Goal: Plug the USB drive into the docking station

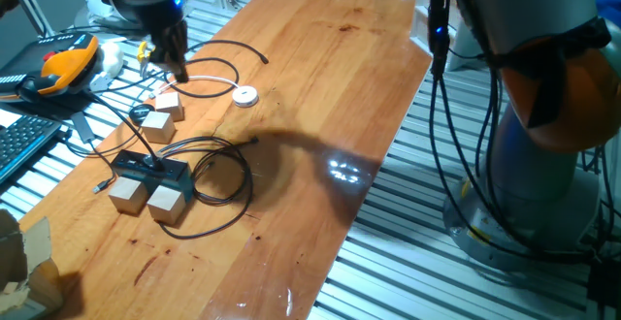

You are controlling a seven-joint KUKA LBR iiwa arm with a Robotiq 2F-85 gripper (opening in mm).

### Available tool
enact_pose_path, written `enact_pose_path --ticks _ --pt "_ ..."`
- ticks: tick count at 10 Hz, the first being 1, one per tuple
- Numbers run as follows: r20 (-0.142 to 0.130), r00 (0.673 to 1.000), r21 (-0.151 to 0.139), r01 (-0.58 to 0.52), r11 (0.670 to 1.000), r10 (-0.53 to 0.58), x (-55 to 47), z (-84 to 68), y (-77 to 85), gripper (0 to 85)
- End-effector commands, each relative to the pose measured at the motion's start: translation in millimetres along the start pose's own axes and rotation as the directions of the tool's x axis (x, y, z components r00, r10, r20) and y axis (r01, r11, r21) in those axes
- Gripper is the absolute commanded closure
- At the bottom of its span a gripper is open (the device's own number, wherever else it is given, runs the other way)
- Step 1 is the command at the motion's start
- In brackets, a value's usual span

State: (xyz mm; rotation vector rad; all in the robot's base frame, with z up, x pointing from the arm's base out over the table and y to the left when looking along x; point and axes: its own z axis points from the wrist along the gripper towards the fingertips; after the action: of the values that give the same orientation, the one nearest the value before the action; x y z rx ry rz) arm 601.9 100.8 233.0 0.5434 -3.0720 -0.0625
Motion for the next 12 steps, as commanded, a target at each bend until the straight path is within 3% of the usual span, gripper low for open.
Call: enact_pose_path --ticks 1,3,4,5,7,12 --pt "0.006 1.000 -0.001 0.001 1.000 -0.001 14.6 -3.1 -38.2 85.0" --pt "0.040 0.999 0.014 0.004 1.000 -0.004 21.2 -6.5 -41.5 85.0" --pt "0.040 0.999 0.007 0.004 1.000 -0.004 23.0 -8.3 -39.9 85.0" --pt "0.033 0.999 -0.017 0.005 1.000 -0.004 23.5 -10.4 -37.7 85.0" --pt "0.039 0.999 -0.029 0.008 1.000 -0.007 23.7 -14.0 -34.2 85.0" --pt "0.038 0.999 -0.031 0.013 0.999 -0.012 21.2 -15.5 -31.1 85.0"
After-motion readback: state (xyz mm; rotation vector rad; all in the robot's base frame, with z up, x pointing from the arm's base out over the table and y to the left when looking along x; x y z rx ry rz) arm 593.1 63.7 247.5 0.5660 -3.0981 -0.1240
